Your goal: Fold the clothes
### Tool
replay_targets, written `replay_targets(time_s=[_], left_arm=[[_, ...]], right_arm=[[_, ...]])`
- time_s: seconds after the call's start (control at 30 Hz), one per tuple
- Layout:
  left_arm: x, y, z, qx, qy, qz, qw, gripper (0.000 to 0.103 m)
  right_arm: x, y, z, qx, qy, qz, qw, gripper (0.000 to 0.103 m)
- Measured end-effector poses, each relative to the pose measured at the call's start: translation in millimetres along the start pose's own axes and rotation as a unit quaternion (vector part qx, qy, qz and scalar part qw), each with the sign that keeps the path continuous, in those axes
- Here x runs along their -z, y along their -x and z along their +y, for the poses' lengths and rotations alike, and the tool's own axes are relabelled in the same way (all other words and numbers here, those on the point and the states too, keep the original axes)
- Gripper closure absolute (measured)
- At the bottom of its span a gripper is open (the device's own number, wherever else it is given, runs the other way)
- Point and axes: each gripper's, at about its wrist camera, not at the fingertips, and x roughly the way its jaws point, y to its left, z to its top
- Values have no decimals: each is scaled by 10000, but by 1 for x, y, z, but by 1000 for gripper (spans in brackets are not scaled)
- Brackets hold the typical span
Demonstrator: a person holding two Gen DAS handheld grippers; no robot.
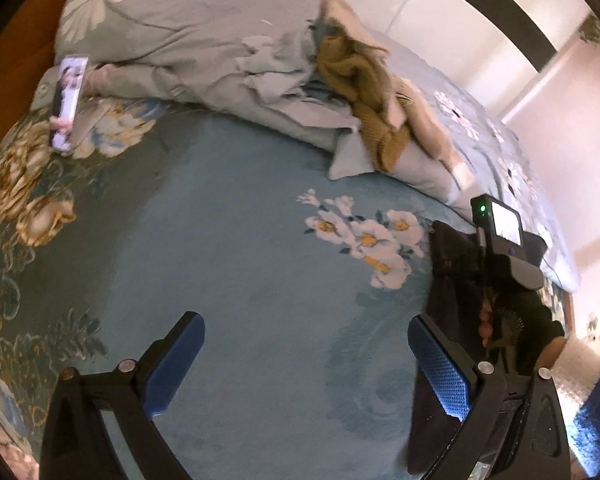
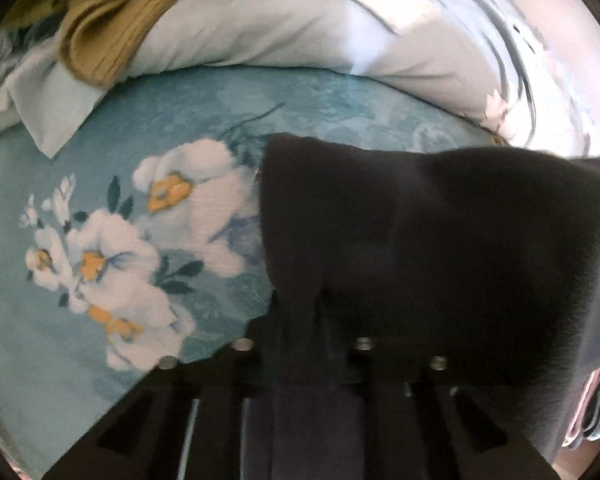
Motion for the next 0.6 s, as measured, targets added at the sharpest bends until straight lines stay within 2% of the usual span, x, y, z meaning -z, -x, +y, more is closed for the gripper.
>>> replay_targets(time_s=[0.1,0.23,0.3,0.37,0.43,0.5,0.6], left_arm=[[-2,-3,-16,67,-230,57,9997,0],[-3,-15,-39,141,-403,341,9985,0],[-3,-23,-51,266,-437,497,9975,0],[-3,-31,-63,391,-471,654,9960,0],[-2,-38,-78,491,-580,717,9945,0],[1,-43,-93,529,-744,776,9928,0],[7,-53,-116,700,-945,985,9882,0]], right_arm=[[8,26,-21,-345,-113,-218,9991,91],[41,92,-73,-877,-446,-750,9923,91],[59,127,-98,-921,-654,-976,9888,91],[85,159,-126,-799,-940,-1127,9860,91],[115,184,-163,-491,-1257,-1213,9834,92],[145,204,-197,-50,-1566,-1242,9798,92],[184,212,-242,687,-1937,-1052,9730,92]])
